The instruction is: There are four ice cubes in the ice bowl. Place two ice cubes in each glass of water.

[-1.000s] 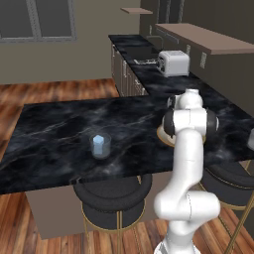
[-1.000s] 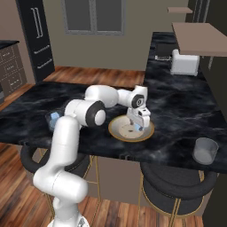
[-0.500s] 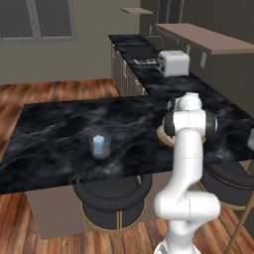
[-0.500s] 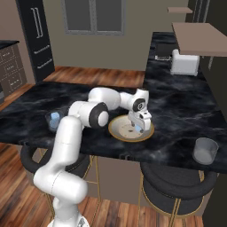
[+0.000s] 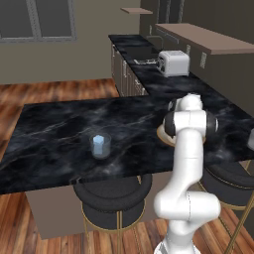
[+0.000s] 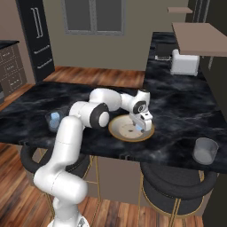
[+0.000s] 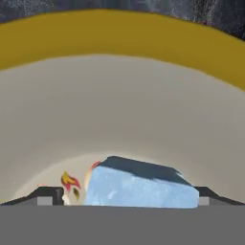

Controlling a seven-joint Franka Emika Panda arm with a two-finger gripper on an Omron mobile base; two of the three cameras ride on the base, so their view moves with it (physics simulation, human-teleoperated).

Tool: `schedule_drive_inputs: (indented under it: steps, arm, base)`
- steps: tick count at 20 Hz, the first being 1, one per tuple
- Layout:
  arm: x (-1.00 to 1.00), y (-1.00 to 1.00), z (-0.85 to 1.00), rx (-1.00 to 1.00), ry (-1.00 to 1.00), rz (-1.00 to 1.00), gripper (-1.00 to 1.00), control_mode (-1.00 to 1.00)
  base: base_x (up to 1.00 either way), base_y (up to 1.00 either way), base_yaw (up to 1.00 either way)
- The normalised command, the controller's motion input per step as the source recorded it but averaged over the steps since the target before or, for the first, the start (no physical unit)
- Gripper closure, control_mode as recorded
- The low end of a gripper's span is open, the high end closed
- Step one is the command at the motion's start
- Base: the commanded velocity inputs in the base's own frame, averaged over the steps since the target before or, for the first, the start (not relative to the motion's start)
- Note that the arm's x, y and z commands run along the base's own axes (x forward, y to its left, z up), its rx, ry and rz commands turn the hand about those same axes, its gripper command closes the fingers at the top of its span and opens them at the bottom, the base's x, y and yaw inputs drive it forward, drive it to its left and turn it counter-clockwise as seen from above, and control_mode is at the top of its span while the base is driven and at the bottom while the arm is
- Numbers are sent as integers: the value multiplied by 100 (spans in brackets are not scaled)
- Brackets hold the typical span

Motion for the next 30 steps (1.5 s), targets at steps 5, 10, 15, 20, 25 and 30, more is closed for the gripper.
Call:
schedule_drive_inputs:
  steps: [5,10,15,20,25,30]
  arm:
    - [0,0,-18,0,-10,0,100,-100]
    - [0,0,-11,0,-14,0,100,-100]
    - [-41,0,49,0,-23,0,100,-100]
    - [-87,0,88,0,-28,-9,100,-100]
    - [-99,0,88,-6,-7,-33,100,-100]
    - [-49,-13,91,-13,31,-44,100,-100]
  base:
    - [0,0,0]
    - [0,0,0]
    - [0,0,0]
    - [0,0,0]
    - [0,0,0]
    - [0,0,0]
